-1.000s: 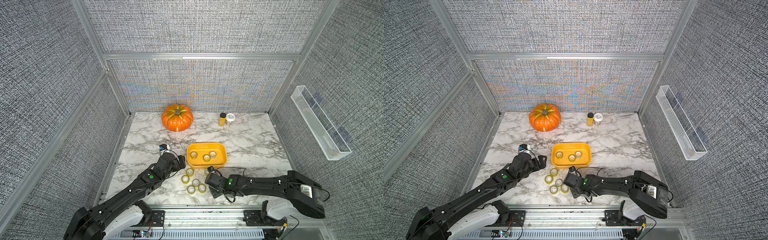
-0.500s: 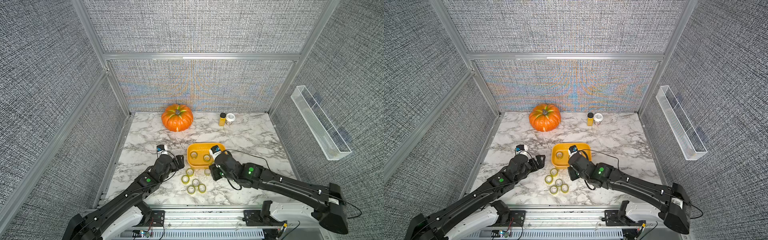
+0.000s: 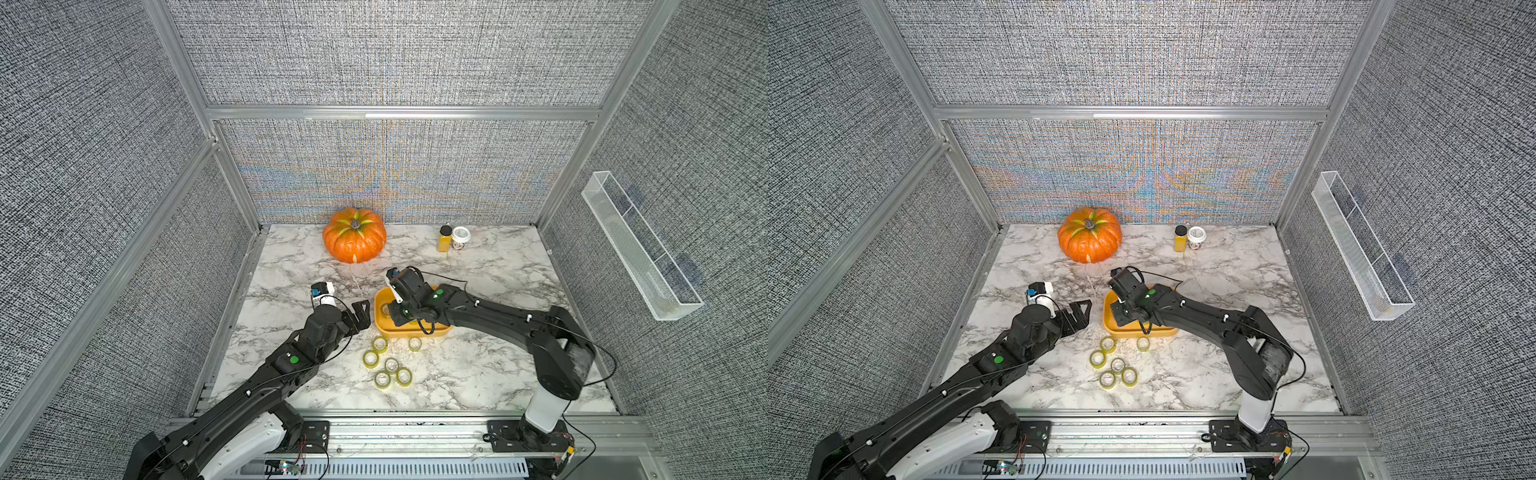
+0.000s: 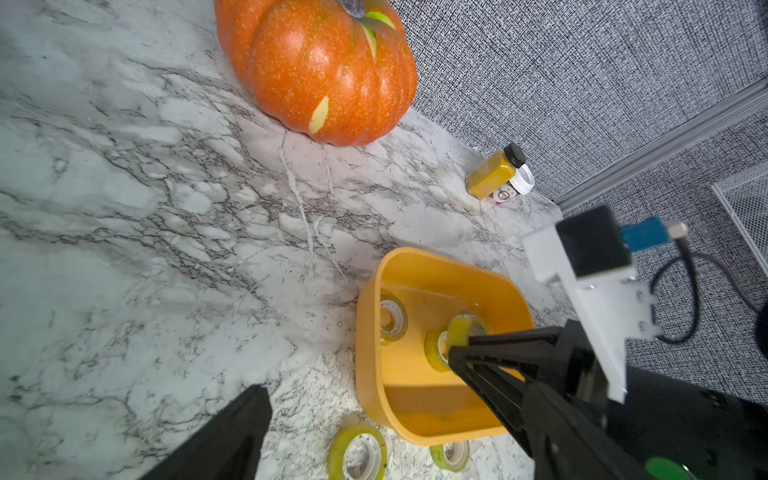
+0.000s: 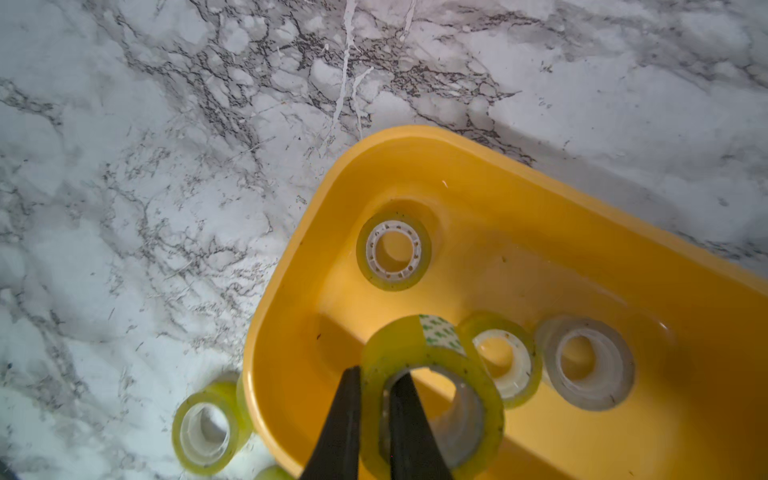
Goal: Put the transparent tape into the storage box
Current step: Place the tape in the storage box.
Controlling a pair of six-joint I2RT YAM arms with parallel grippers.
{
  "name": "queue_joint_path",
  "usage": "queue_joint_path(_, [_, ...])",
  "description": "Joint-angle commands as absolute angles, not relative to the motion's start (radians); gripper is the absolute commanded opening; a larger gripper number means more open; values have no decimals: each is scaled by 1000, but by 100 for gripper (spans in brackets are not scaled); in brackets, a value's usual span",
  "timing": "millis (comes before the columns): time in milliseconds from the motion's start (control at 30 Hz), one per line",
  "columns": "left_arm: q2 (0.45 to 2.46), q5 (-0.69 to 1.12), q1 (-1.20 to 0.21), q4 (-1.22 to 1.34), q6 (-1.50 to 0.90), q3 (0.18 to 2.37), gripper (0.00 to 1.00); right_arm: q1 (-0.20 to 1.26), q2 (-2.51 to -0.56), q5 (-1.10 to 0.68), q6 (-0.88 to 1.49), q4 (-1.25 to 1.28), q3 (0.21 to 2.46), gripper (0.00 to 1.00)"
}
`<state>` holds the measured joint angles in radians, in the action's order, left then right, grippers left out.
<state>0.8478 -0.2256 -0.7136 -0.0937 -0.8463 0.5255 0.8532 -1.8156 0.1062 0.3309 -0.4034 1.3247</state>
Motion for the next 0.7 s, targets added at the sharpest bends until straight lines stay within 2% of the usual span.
queue_joint_path(0, [825, -222, -713, -114, -854, 507, 100, 843, -1875, 139, 319, -421, 1373, 11])
queue_joint_path(133, [811, -185, -714, -134, -861, 483, 100, 833, -1914, 154, 322, -440, 1391, 22])
queue_joint_path(233, [811, -177, -713, -154, -868, 472, 100, 833, -1913, 166, 324, -445, 1382, 47])
queue_joint_path(333, [808, -167, -713, -153, -874, 463, 100, 833, -1876, 155, 327, -433, 1360, 61])
queue_joint_path(500, [815, -152, -714, -176, -874, 466, 100, 837, -1738, 161, 352, -439, 1314, 62])
queue_joint_path(667, [809, -123, -714, -175, -910, 418, 100, 859, -1575, 164, 393, -462, 1232, 59])
